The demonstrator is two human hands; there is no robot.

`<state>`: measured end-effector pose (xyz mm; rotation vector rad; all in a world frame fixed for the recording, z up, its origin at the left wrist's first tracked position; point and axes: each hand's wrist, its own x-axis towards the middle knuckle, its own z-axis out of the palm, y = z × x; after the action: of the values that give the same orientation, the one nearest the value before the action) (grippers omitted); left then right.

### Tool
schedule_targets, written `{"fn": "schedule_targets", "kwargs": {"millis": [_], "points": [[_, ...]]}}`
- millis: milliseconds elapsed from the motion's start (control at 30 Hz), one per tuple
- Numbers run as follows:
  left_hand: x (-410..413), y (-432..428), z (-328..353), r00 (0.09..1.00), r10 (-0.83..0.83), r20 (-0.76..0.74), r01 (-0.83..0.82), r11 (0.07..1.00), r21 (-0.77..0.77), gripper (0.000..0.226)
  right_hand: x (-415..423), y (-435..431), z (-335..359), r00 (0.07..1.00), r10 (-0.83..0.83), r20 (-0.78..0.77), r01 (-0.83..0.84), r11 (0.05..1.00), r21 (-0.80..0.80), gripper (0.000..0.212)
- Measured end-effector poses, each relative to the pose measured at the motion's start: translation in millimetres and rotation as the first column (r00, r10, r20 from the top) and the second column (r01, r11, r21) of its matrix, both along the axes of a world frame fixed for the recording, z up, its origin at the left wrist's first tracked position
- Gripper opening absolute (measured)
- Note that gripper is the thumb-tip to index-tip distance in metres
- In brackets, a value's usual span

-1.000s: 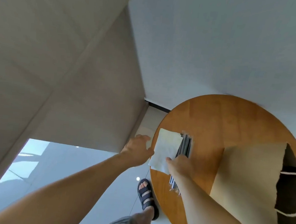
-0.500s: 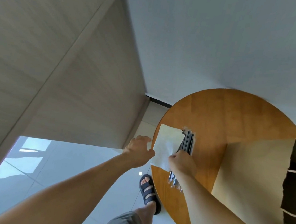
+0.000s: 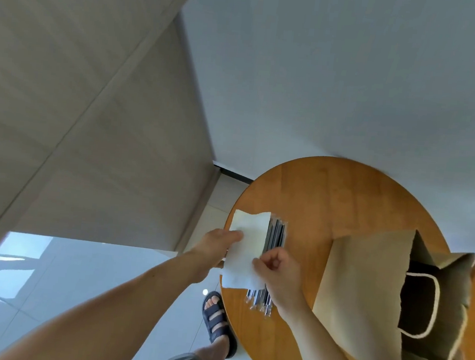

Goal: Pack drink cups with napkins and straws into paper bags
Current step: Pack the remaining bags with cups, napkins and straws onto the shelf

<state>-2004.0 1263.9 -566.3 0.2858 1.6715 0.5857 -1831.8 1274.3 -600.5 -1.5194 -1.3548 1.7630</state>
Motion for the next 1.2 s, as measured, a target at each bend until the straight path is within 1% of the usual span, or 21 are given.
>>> {"fn": "schedule_targets", "kwargs": {"millis": [33, 67, 100, 133, 167, 200, 233, 267, 300, 367, 467, 567, 700, 800, 900, 1000, 1100, 1200], "points": [[1, 0, 1, 0.997, 0.058, 0.052, -0.059, 0.998, 0.014, 0.028, 3, -1, 0, 0.999, -0.006, -0.035, 0.006, 1.000, -0.007, 0.016], [2, 1, 1, 0.995, 0.082, 0.063, -0.084, 0.996, 0.029, 0.026, 7, -3, -1, 0.998, -0.023, -0.063, 0.021, 1.000, -0.023, 0.015], [2, 1, 0, 0.996, 0.084, 0.039, -0.086, 0.995, 0.044, 0.023, 10, -5, -3, 0.996, -0.054, -0.073, 0.051, 0.998, -0.040, 0.016], [2, 1, -1, 0.997, 0.083, -0.004, -0.082, 0.995, 0.058, 0.019, 13, -6, -8, 0.995, -0.094, -0.046, 0.092, 0.995, -0.043, 0.019], [2, 0, -3, 0.996, 0.079, -0.051, -0.075, 0.995, 0.065, 0.015, 16, -7, -15, 0.991, -0.128, 0.042, 0.129, 0.991, -0.023, 0.023], [1, -1, -5, 0.993, 0.077, -0.085, -0.071, 0.995, 0.072, 0.012, 19, -7, -24, 0.973, -0.136, 0.187, 0.136, 0.991, 0.012, 0.026], [1, -2, -6, 0.992, 0.070, -0.107, -0.062, 0.995, 0.077, 0.010, 22, -6, -34, 0.928, -0.102, 0.358, 0.092, 0.995, 0.045, 0.024], [1, -3, -8, 0.990, 0.058, -0.126, -0.049, 0.996, 0.077, 0.008, 25, -6, -43, 0.863, -0.036, 0.504, 0.016, 0.999, 0.045, 0.018], [2, -5, -10, 0.989, 0.044, -0.141, -0.034, 0.997, 0.073, 0.006, 26, -6, -50, 0.802, 0.036, 0.596, -0.056, 0.998, 0.015, 0.014], [2, -8, -12, 0.988, 0.027, -0.153, -0.018, 0.998, 0.060, 0.006, 24, -6, -64, 0.720, 0.142, 0.679, -0.145, 0.988, -0.053, 0.016], [3, -12, -14, 0.987, 0.017, -0.160, -0.010, 0.999, 0.047, 0.006, 20, -5, -77, 0.629, 0.206, 0.749, -0.171, 0.977, -0.125, 0.012], [4, -14, -14, 0.987, 0.013, -0.160, -0.006, 0.999, 0.043, 0.005, 19, -1, -79, 0.591, 0.223, 0.775, -0.179, 0.973, -0.144, 0.010], [6, -13, -12, 0.985, 0.000, -0.175, 0.006, 0.999, 0.037, 0.005, 25, 1, -79, 0.584, 0.234, 0.777, -0.168, 0.972, -0.166, 0.013], [9, -11, -8, 0.985, -0.007, -0.172, 0.014, 0.999, 0.041, 0.007, 32, 1, -79, 0.611, 0.222, 0.760, -0.146, 0.975, -0.168, 0.015], [12, -8, -5, 0.983, -0.019, -0.181, 0.027, 0.999, 0.046, 0.004, 37, 0, -76, 0.639, 0.220, 0.737, -0.163, 0.975, -0.150, 0.027], [18, -5, 0, 0.982, -0.045, -0.183, 0.052, 0.998, 0.036, 0.012, 38, -1, -67, 0.688, 0.187, 0.701, -0.157, 0.982, -0.109, 0.032], [24, -3, 8, 0.982, -0.063, -0.179, 0.071, 0.997, 0.038, 0.018, 39, -2, -51, 0.720, 0.174, 0.672, -0.157, 0.984, -0.086, 0.030], [28, 1, 21, 0.980, -0.066, -0.185, 0.078, 0.995, 0.059, 0.020, 39, -2, -26, 0.771, 0.108, 0.628, -0.127, 0.992, -0.014, 0.020]]}}
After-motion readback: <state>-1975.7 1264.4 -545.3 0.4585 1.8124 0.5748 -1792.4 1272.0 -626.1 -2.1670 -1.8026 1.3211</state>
